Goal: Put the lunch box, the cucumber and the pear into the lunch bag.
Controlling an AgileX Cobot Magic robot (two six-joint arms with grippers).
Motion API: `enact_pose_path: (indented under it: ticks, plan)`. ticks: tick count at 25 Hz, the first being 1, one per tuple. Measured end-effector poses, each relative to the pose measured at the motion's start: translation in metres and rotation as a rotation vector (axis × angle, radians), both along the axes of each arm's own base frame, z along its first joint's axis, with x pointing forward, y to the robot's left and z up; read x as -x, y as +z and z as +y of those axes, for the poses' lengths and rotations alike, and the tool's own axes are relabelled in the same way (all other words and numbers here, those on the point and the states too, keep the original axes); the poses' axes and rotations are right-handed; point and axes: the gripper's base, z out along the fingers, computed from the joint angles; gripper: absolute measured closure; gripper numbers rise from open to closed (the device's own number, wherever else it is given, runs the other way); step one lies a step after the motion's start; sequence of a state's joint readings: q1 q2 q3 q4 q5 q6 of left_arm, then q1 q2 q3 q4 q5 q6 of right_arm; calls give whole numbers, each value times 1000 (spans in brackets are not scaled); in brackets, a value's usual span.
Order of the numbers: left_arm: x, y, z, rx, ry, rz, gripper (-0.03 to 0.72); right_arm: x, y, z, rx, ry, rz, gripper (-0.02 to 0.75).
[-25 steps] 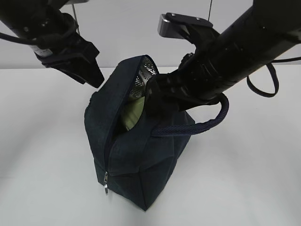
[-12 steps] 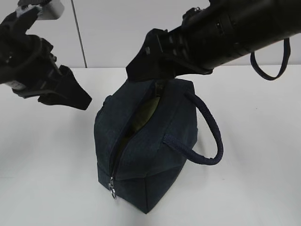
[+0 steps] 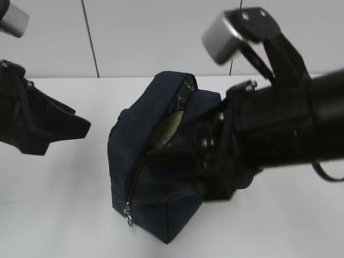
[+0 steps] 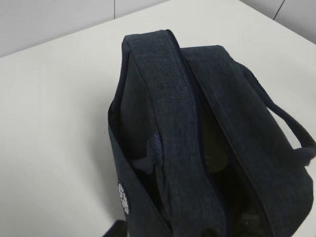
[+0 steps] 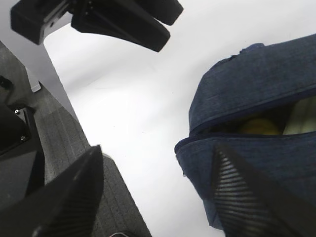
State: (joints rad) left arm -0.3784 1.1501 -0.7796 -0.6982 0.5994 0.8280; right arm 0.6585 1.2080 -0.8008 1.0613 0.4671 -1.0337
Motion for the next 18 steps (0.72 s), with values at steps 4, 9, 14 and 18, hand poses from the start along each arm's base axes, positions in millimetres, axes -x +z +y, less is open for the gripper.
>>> enact_pose_path:
  ticks: [4, 9, 14, 18]
  plan:
    - [11, -6, 4, 37, 9, -33, 410, 20, -22, -2, -21, -25, -40, 264]
    - [23, -20, 13, 37, 63, -70, 411, 29, -56, -11, 53, -88, -35, 332]
    - [35, -18, 17, 39, 30, -147, 411, 33, -65, -13, 55, -98, -29, 399]
    - [39, -16, 18, 45, 25, -168, 411, 36, -63, -8, -18, -75, 28, 449]
